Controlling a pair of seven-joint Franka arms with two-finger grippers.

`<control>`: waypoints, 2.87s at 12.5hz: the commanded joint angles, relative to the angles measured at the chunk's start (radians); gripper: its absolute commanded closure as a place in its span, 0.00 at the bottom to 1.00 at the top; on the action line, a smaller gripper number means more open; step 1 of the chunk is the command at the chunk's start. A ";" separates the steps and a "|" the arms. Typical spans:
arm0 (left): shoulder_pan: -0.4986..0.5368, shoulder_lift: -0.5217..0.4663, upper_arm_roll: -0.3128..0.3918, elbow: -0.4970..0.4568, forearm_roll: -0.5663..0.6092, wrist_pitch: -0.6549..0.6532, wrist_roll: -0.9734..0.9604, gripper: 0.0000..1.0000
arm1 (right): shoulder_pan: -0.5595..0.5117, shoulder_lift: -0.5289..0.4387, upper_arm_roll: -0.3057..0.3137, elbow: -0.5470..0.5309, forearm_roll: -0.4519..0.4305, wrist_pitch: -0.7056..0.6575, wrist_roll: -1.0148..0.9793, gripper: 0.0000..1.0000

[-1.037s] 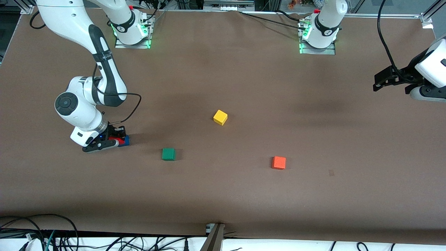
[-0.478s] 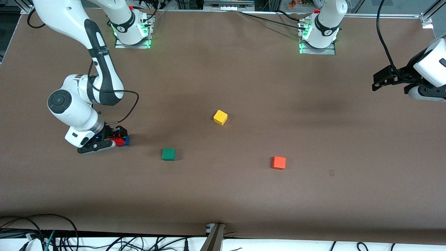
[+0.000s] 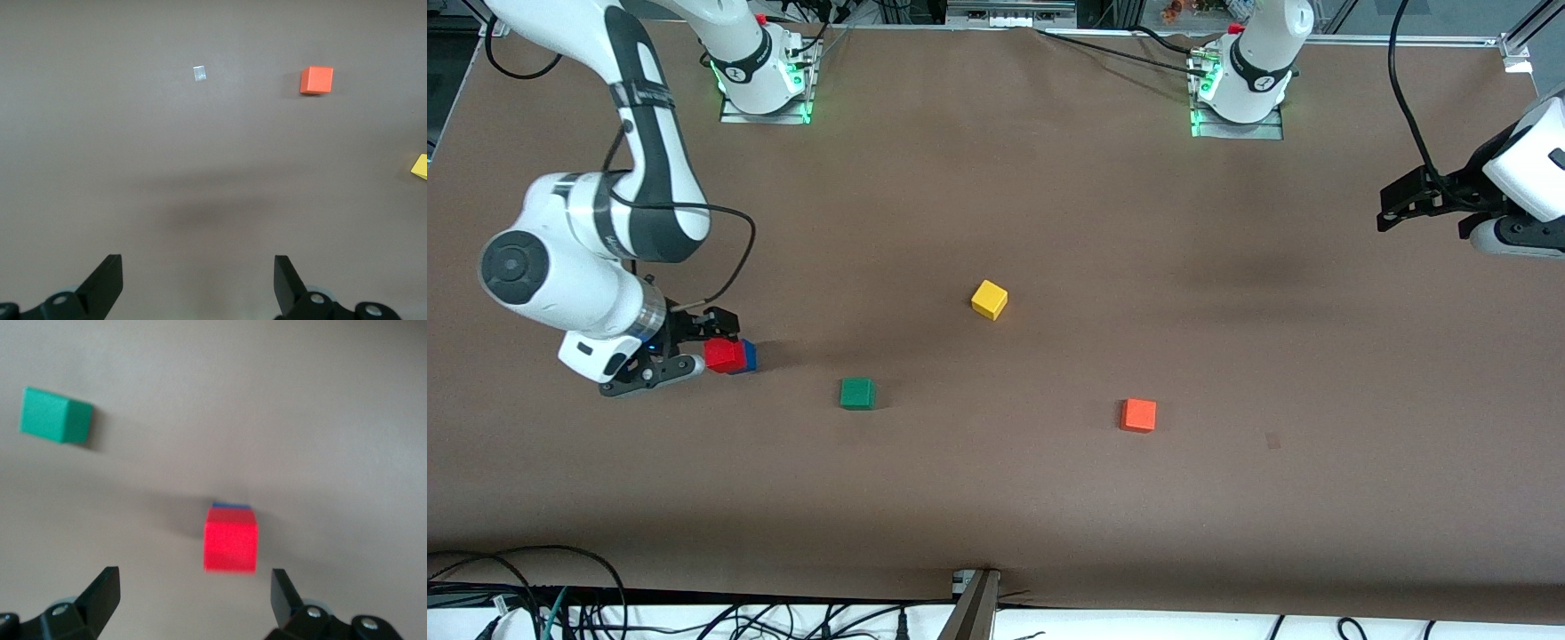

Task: Pass red block to right arm, stack on blue

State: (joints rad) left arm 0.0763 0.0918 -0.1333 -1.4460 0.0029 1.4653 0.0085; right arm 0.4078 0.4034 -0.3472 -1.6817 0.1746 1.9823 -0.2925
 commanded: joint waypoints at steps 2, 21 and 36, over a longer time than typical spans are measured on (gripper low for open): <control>0.008 -0.011 -0.003 0.009 -0.011 -0.020 -0.005 0.00 | -0.003 0.000 -0.029 0.167 -0.056 -0.261 0.006 0.00; 0.008 -0.012 -0.005 0.004 -0.011 -0.031 -0.005 0.00 | -0.277 -0.454 0.235 0.156 -0.191 -0.579 0.013 0.00; 0.011 -0.012 -0.003 0.002 -0.012 -0.031 -0.005 0.00 | -0.296 -0.439 0.257 0.155 -0.242 -0.727 0.187 0.00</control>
State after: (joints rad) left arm 0.0800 0.0894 -0.1328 -1.4459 0.0029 1.4471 0.0085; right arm 0.1342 -0.0205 -0.0963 -1.5208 -0.0576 1.2756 -0.1164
